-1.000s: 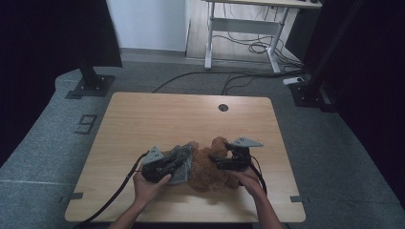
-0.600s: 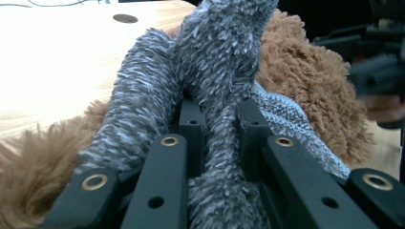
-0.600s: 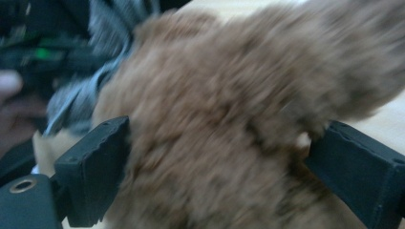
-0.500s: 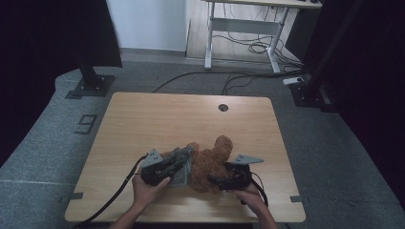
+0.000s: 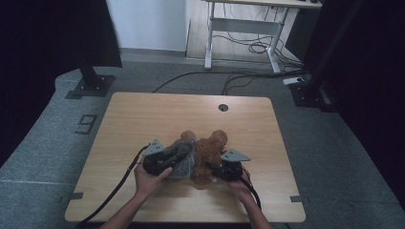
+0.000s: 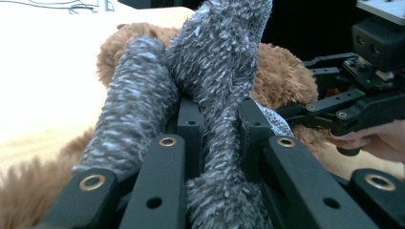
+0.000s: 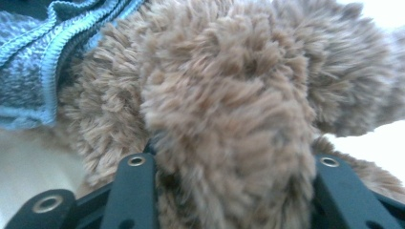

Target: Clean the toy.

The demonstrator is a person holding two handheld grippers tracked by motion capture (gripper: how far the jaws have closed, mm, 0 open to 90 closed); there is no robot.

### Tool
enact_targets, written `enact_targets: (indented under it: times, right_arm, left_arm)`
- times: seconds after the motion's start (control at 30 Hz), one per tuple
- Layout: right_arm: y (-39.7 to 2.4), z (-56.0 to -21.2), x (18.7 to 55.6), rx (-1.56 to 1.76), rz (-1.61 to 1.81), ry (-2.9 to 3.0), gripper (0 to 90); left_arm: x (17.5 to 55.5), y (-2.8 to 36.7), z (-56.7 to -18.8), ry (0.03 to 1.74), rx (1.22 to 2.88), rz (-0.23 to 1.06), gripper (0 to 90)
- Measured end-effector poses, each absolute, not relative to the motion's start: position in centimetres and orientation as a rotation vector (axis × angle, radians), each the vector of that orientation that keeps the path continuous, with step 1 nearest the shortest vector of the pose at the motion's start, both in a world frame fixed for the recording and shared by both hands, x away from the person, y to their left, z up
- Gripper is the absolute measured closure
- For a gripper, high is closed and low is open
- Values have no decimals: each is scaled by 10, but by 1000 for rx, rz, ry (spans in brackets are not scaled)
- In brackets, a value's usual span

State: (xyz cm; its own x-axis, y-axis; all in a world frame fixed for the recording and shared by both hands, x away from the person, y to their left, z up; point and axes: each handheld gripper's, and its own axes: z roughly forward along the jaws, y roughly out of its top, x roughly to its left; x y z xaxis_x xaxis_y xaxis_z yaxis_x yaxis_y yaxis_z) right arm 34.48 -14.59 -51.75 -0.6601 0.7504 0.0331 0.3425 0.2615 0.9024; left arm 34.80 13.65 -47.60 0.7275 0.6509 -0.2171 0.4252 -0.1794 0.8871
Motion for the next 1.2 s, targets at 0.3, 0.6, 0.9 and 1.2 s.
enact_targets:
  times: [0.3, 0.6, 0.9, 1.2]
  right_arm:
    - [-145, -519, 366, 970, 1336, 2019, 561]
    - [-149, -530, 341, 852, 1319, 2027, 566]
    - [-153, -537, 321, 796, 1307, 2060, 537]
    - [-172, -532, 307, 862, 1444, 2111, 257]
  left_arm:
    - [379, 133, -469, 884, 1785, 263, 746]
    - [388, 140, -439, 908, 1766, 331, 734]
    - [393, 134, -459, 950, 1892, 241, 735]
    - [359, 146, -481, 906, 1836, 237, 753]
